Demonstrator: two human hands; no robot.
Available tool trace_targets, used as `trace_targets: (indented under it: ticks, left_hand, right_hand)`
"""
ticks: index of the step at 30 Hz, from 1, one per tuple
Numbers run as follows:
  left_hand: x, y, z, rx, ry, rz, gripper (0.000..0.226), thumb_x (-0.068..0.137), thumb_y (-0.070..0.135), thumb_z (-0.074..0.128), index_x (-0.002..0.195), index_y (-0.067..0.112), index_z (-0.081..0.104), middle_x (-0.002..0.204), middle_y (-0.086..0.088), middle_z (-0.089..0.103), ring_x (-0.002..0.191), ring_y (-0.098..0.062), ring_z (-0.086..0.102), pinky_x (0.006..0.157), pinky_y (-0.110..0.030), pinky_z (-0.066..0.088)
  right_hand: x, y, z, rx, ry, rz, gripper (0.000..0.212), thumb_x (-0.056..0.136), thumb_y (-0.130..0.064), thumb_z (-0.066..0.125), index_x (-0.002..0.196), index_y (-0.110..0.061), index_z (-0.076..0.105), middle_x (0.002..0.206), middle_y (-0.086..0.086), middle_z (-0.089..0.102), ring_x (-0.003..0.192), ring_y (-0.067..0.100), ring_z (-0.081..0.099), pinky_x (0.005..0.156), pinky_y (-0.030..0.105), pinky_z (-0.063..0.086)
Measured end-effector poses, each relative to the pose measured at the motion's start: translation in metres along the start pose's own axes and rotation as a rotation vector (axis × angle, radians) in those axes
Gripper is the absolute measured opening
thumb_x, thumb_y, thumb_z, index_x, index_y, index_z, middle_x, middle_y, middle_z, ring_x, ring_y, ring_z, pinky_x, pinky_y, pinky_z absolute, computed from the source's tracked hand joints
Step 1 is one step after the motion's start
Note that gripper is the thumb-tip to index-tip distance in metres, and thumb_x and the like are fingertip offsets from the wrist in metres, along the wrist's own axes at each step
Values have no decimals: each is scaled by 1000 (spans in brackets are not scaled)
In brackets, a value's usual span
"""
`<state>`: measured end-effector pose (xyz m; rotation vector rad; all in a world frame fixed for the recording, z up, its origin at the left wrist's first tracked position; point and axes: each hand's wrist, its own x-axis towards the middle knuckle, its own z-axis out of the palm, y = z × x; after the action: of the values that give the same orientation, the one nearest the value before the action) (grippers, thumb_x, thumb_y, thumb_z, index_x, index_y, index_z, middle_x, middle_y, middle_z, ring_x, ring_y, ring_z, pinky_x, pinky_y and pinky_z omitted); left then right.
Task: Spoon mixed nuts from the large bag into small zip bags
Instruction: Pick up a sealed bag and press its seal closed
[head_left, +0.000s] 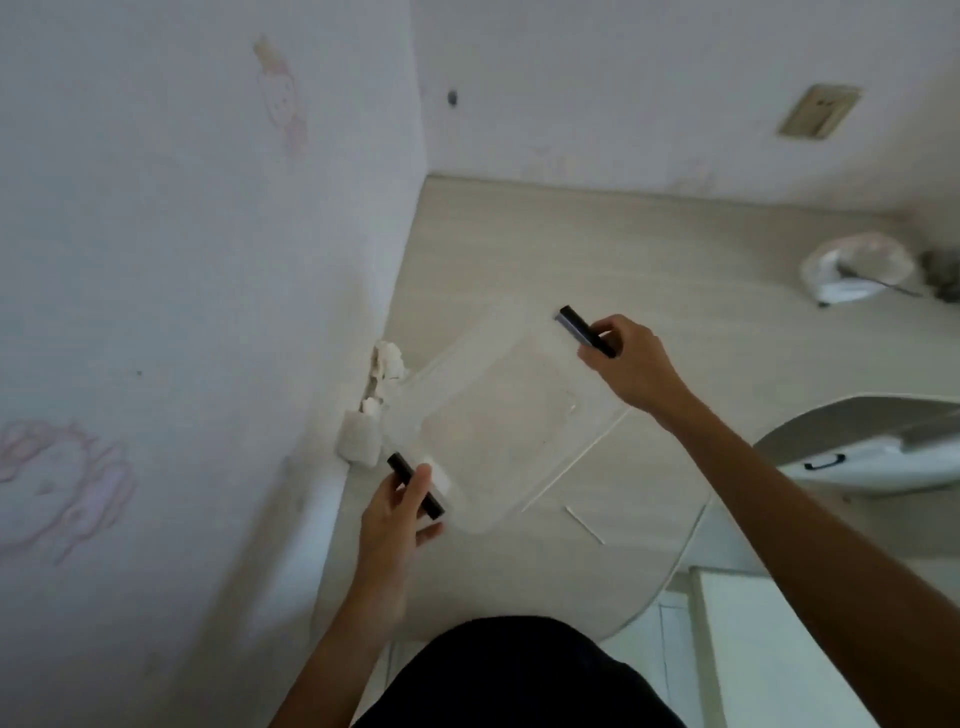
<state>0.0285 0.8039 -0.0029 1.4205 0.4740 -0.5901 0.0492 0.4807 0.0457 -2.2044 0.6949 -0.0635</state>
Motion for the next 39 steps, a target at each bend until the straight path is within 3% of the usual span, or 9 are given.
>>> trace_targets:
  ticks: [7, 10, 15, 23, 31, 35, 39]
  left_hand:
    - [-3, 5, 98, 311, -362, 165, 37, 75, 64, 72, 97, 36, 80, 83, 4, 69, 77, -10, 70, 61, -21, 56]
    - [-13, -13, 150, 462, -489, 214, 33, 79, 62, 70, 90, 32, 79, 75, 5, 63, 68, -8, 64, 61, -22, 58]
    - [-32, -50, 253, 607, -622, 258, 29, 82, 63, 66, 87, 36, 78, 70, 14, 65, 64, 1, 62, 57, -17, 54]
    - [-53, -92, 417, 706, -781, 305, 29, 83, 63, 69, 87, 36, 77, 73, 15, 66, 64, 3, 58, 56, -16, 53]
    - [-50, -113, 532, 803, -886, 317, 73, 74, 76, 66, 100, 7, 70, 82, 1, 59, 76, -9, 57, 67, -27, 57]
    - [-32, -116, 600, 849, -933, 287, 55, 79, 73, 71, 93, 20, 76, 79, 1, 65, 74, -9, 60, 64, -28, 55]
    - [-13, -116, 686, 895, -976, 266, 50, 76, 71, 69, 88, 24, 76, 69, 9, 59, 61, -2, 53, 60, -23, 47]
  right_hand:
    - [-167, 108, -99, 345, 383, 302, 29, 86, -31, 81, 110, -21, 68, 94, -6, 74, 86, 13, 71, 75, 25, 53]
    - [-231, 150, -113, 466, 493, 435, 24, 85, -34, 81, 104, -32, 67, 95, -8, 75, 88, 12, 72, 74, 24, 54]
    - [-284, 226, -139, 585, 639, 593, 24, 86, -32, 81, 106, -27, 68, 93, -1, 76, 89, 22, 72, 75, 31, 56]
    - [-302, 322, -221, 657, 819, 654, 25, 83, -31, 84, 102, -25, 69, 90, 0, 76, 84, 22, 72, 76, 36, 56]
    - [-284, 377, -274, 721, 958, 706, 26, 84, -28, 83, 105, -21, 69, 90, 2, 77, 87, 24, 73, 76, 38, 59]
    - [-257, 400, -294, 751, 1012, 755, 26, 82, -31, 84, 102, -22, 69, 88, 1, 77, 85, 24, 73, 74, 38, 58]
    - [-214, 423, -325, 777, 1084, 813, 26, 81, -32, 84, 100, -23, 69, 86, -3, 77, 83, 25, 73, 71, 34, 54]
